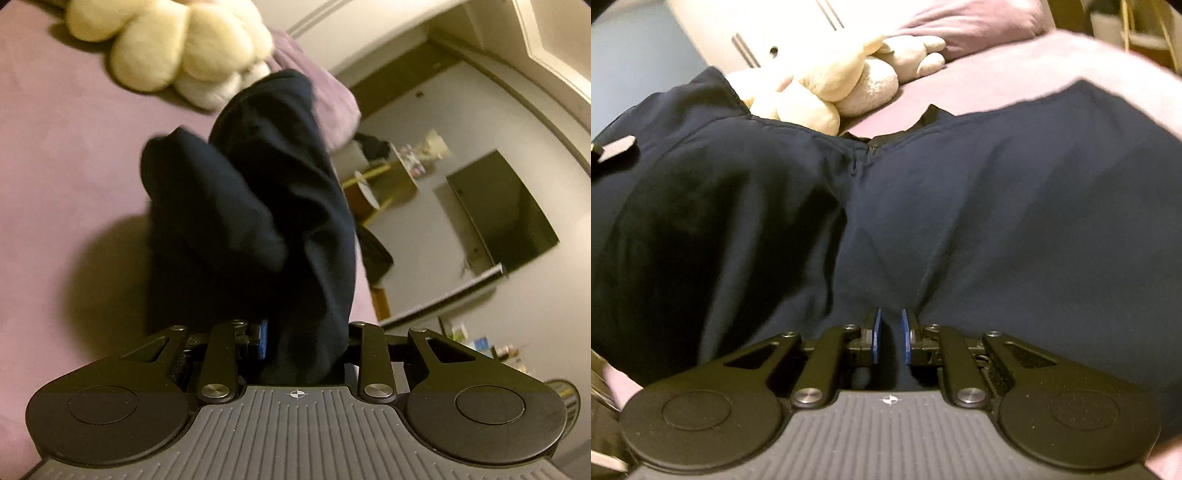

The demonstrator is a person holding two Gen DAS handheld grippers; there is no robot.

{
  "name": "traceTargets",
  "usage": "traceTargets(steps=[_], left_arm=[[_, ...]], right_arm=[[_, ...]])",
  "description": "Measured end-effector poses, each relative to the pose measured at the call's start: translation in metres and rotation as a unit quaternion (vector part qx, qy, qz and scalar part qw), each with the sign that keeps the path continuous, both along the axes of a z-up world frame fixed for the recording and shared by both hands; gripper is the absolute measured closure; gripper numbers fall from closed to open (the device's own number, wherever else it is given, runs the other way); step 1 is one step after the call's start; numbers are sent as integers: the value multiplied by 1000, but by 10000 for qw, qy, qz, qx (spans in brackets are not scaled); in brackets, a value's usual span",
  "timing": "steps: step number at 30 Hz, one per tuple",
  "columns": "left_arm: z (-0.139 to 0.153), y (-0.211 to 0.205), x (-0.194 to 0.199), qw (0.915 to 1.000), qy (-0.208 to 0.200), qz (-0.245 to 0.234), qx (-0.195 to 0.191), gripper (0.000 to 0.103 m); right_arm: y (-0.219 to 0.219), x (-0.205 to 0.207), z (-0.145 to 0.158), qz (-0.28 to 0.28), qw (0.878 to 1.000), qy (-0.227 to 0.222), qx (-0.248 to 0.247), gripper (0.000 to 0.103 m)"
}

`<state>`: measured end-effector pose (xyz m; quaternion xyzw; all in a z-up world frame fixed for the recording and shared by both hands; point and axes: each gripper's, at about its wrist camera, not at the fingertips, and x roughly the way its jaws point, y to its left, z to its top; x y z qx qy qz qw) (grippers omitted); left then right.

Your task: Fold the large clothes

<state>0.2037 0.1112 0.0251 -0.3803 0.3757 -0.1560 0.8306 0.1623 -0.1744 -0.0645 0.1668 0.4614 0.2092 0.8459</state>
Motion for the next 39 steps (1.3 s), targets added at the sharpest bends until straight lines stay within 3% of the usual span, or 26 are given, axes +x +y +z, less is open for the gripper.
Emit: traceTargets(steps=[6,12,15,16,19,22,26,33,35,37,39], left_arm=[[-21,-73,35,9995,108,-306,-58,71],[-72,-130,52,9973,291,-613,268,69],[-82,-141,50,9975,43,-661,248,55],[-81,-143,47,9975,-90,-656,255,51],[-82,-137,37,9978,-255,-609,68,47],[-85,-131,29,9978,-321,-530,-232,45],[-90,-125,21,9973,-387,-606,-165,45],[-81,-121,18,9964,-437,-713,-97,44],[-73,-122,18,9959,-409,-800,-64,44],[-62,-116,12,9956,-481,-810,9,42],[-51,-100,5,9964,-666,-529,74,33]], right_arm=[[-50,-3,1,-321,9931,411,1054,92],[-103,-21,10,-772,9900,324,1133,92],[-126,-27,17,-1017,9873,236,1199,91],[-132,-28,21,-1095,9868,186,1181,88],[-141,-22,36,-1267,9858,-30,1102,62],[-146,-7,50,-1352,9823,-243,1271,52],[-138,28,53,-1235,9781,-169,1667,44],[-110,59,34,-986,9841,231,1458,46],[-110,61,27,-1015,9835,295,1465,64],[-109,63,21,-1071,9851,330,1306,73],[-112,63,18,-1062,9857,311,1273,76]])
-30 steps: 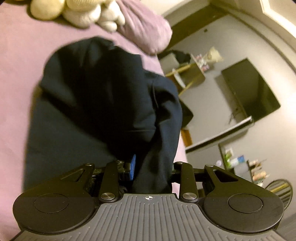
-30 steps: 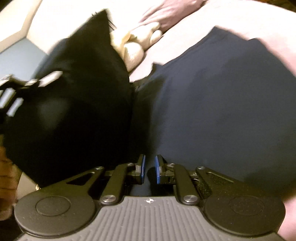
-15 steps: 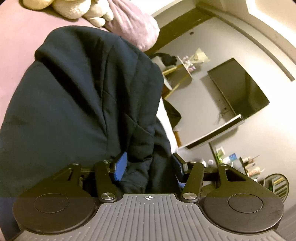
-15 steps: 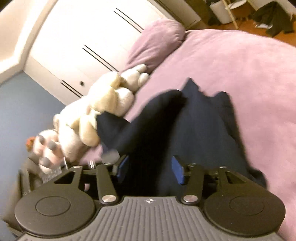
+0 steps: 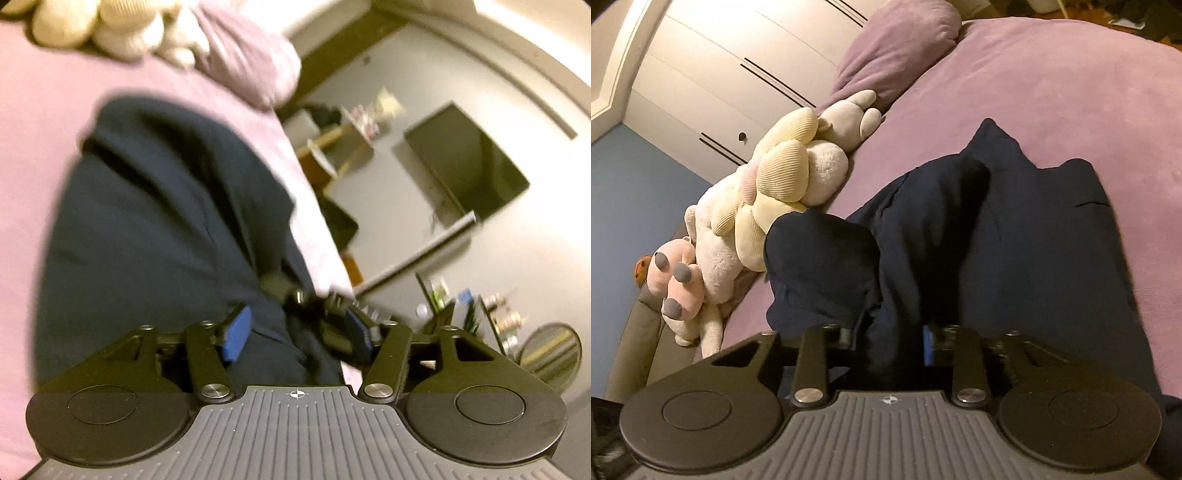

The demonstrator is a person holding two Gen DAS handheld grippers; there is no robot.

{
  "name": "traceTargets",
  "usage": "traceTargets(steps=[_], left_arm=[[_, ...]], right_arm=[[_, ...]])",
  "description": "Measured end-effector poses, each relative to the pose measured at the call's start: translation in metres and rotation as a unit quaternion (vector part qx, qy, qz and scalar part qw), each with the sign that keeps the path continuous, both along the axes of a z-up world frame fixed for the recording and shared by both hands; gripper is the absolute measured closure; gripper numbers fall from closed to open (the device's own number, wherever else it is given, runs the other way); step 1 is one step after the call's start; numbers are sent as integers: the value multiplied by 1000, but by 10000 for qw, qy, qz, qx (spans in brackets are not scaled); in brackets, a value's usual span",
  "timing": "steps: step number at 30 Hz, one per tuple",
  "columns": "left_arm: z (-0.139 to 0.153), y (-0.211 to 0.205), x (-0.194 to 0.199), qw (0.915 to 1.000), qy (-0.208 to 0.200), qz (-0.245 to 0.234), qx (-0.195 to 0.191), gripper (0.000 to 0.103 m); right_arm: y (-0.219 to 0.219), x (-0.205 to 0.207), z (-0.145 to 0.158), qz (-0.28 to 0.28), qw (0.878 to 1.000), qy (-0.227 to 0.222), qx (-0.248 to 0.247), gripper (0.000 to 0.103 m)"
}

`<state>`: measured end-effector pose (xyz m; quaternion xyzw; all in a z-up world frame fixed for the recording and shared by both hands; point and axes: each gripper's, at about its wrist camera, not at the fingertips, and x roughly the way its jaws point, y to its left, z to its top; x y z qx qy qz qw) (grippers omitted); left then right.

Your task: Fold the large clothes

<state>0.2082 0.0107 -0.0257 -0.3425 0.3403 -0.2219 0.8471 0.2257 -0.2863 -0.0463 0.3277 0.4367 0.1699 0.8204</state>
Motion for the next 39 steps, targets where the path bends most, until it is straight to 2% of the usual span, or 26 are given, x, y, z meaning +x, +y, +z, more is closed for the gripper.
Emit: traceTargets(steps=[1,3,5,7,8,9,10,11,12,15,19,21,24,25,26,28,29,32,34,36,39], left_arm=[[5,6,0,9996,-107,246,85,29],[8,27,0,9956,-118,818,437,29],[1,47,7,9890,128,1334,634,29],[-13,57,19,9837,446,1571,754,30],[-21,57,25,9828,594,1586,731,30],[-32,59,31,9834,801,1530,560,35],[-41,58,35,9836,955,1491,338,35],[-49,59,36,9824,1017,1567,73,35],[-52,62,34,9818,1005,1614,-16,35],[-49,60,33,9844,905,1505,76,35],[-49,55,33,9850,876,1469,209,35],[-45,49,34,9847,849,1478,351,35],[-40,43,32,9847,784,1432,605,35],[-37,41,34,9851,767,1392,654,36],[-32,39,30,9854,744,1366,697,36],[-22,35,28,9882,645,1213,683,37],[-14,31,27,9903,576,1092,642,38],[1,15,27,9959,344,655,513,41],[7,-6,33,9964,246,418,698,41],[1,-22,41,9963,335,352,711,41],[-23,-40,53,9959,606,267,621,42]], right_arm=[[0,-1,1,27,10000,-34,-84,76],[3,0,1,86,9994,-110,-329,76],[6,0,-1,96,9987,-115,-494,76],[7,1,-3,118,9978,-137,-631,76],[7,0,-4,134,9975,-163,-682,76],[8,0,-5,146,9971,-185,-726,76],[8,-1,-5,151,9969,-199,-743,76],[7,-1,-6,142,9971,-201,-719,76],[5,-1,-6,124,9976,-173,-666,76],[0,2,-5,70,9991,-37,-414,72],[-15,3,4,31,9987,211,458,54],[-14,6,9,55,9981,197,579,51],[7,14,12,300,9994,166,-35,52],[17,16,12,389,9986,143,-323,59],[26,17,14,452,9967,62,-668,71],[41,15,25,551,9889,-226,-1363,83],[48,11,38,617,9813,-518,-1750,84],[54,-6,82,580,9604,-1375,-2354,85],[49,-16,104,482,9443,-1798,-2714,85],[41,-19,109,482,9335,-1954,-2969,85],[26,-14,89,445,9222,-1773,-3408,85]])
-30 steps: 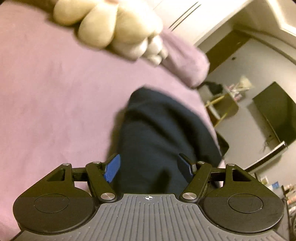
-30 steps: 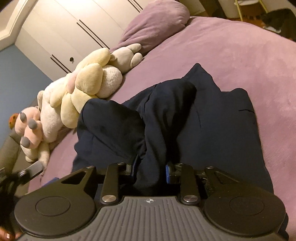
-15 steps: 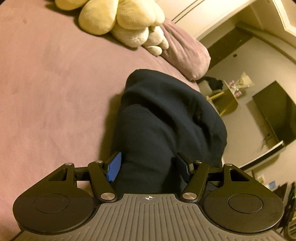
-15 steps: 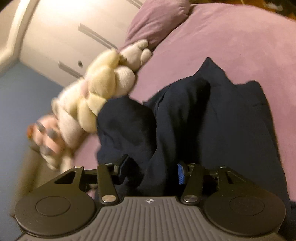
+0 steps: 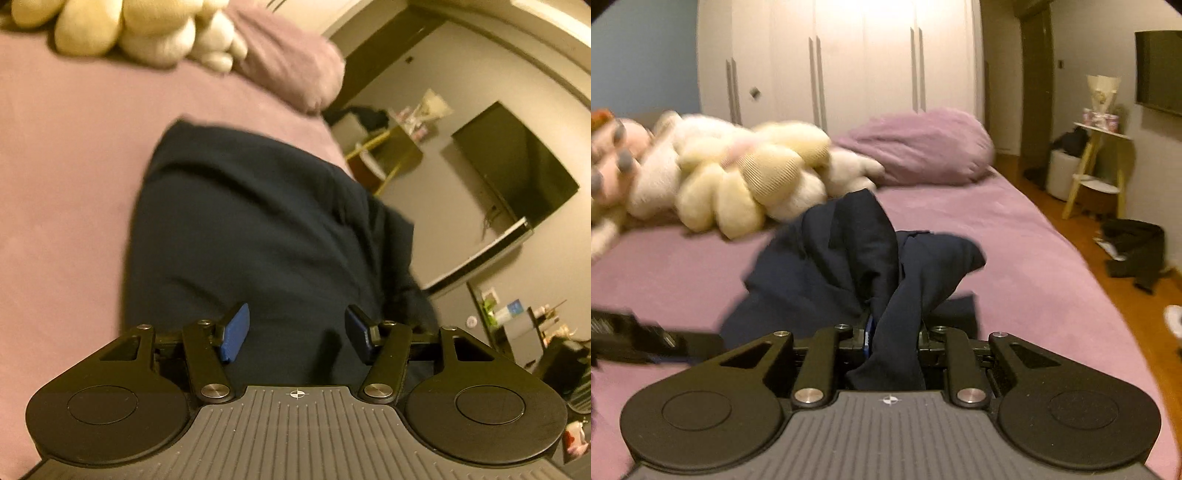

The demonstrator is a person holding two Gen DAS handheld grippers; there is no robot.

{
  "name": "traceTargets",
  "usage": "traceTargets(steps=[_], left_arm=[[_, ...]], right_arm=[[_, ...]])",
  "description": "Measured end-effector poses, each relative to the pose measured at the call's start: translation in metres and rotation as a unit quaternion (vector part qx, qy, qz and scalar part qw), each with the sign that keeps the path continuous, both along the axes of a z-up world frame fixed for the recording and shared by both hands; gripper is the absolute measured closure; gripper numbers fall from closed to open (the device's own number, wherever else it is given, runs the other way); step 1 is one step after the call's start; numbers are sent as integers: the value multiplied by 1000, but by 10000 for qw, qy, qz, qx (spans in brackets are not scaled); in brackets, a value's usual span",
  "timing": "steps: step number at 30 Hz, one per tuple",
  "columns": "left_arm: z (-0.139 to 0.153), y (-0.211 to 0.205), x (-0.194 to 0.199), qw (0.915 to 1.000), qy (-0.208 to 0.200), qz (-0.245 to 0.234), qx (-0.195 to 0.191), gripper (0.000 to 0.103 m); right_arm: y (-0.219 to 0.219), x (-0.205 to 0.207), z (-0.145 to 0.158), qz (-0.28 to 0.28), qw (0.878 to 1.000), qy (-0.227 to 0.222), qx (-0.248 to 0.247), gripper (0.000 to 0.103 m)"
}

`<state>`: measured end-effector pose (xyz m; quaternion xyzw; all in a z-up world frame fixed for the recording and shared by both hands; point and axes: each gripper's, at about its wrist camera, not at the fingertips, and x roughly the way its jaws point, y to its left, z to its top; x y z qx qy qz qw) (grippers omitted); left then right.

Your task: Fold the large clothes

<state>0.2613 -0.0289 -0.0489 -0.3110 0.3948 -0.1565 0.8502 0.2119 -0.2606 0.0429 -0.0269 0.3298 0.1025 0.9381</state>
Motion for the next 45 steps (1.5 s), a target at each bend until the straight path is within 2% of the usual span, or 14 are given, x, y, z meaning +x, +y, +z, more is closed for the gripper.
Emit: traceTargets(steps=[2,5,8,10,13,15,18,20,23,25,31,35,40,45], left_arm=[[-7,-8,1,9999,-93,-34,137,42],[-7,-14,-4,9985,-302,-47,454,40],[-7,-15,-8,9983,-346,11,465,40],[-5,-19,-13,9977,-402,11,537,37],[-4,-22,-17,9970,-486,15,607,34],[-1,-18,-20,9971,-507,59,558,34],[13,-8,-25,9947,-598,353,754,29],[24,-7,-22,9887,-831,646,1070,18],[32,-15,7,9848,-843,829,1270,16],[35,-29,29,9813,-924,854,1459,12],[15,-61,74,9657,-891,1075,2188,5],[-26,-69,85,9544,-620,1075,2714,0],[-45,-55,84,9578,-716,1256,2484,0],[-38,-54,84,9592,-680,1264,2438,0]], right_arm=[[-13,6,-28,-193,9992,295,-182,81],[-38,8,-48,-535,9958,695,252,68],[-47,1,-20,-1062,9916,488,551,65],[-47,-1,11,-1279,9853,107,1125,65],[-36,12,33,-947,9742,98,2047,65],[-18,30,31,-902,9692,73,2292,65],[4,62,-1,-891,9763,114,1968,66],[14,74,-30,-1081,9849,321,1312,77],[10,67,-62,-1262,9906,32,530,79],[3,60,-73,-1398,9893,-153,380,80],[-4,60,-93,-1348,9899,-415,144,81],[-24,60,-105,-1434,9872,-300,632,81],[-17,59,-121,-1318,9893,-401,473,81],[-20,62,-126,-1269,9897,-386,543,81]])
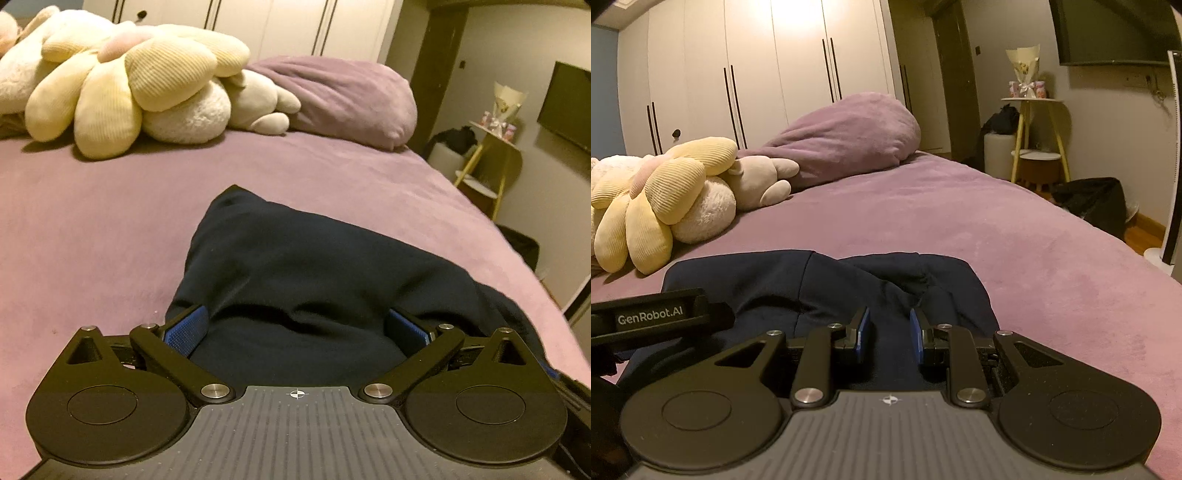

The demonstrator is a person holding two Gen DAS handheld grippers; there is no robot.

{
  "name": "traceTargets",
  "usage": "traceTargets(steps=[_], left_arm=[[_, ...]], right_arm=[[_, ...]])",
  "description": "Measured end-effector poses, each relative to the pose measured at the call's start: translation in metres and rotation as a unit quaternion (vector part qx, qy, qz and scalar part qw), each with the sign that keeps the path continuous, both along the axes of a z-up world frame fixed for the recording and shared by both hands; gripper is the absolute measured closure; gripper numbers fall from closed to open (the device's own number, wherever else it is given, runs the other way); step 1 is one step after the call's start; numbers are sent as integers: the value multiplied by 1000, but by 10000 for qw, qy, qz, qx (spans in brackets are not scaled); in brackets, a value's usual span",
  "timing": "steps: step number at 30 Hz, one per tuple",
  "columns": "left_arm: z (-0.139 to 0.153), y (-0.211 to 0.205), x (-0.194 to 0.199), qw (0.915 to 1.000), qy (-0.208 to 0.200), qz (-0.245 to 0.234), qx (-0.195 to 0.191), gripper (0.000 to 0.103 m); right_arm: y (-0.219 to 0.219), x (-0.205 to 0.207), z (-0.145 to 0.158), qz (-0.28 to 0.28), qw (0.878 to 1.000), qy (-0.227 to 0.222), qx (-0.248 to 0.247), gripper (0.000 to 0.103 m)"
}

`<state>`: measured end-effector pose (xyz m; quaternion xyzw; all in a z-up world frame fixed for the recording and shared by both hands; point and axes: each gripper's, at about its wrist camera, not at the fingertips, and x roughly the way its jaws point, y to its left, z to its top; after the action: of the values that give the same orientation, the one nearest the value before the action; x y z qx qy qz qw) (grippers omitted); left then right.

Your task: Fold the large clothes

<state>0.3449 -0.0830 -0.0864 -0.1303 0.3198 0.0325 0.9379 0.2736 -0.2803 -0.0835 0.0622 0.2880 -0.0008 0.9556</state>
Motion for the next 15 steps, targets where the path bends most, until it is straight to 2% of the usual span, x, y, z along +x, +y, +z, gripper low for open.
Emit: traceTargets(steps=[4,6,8,15], left_arm=[[22,-3,-26,10000,-75,-18,-53,0],[27,-3,-49,9992,-171,-82,-356,0],[25,-3,-66,9984,-321,-42,-455,0],[4,-13,-64,9986,-523,69,-69,0]], right_arm=[[-2,-5,5,1,10000,-77,45,81],[-6,-7,6,-20,9999,-102,106,81],[-9,-9,6,-45,9998,-119,164,81],[-2,-14,6,-43,9998,-198,73,80]])
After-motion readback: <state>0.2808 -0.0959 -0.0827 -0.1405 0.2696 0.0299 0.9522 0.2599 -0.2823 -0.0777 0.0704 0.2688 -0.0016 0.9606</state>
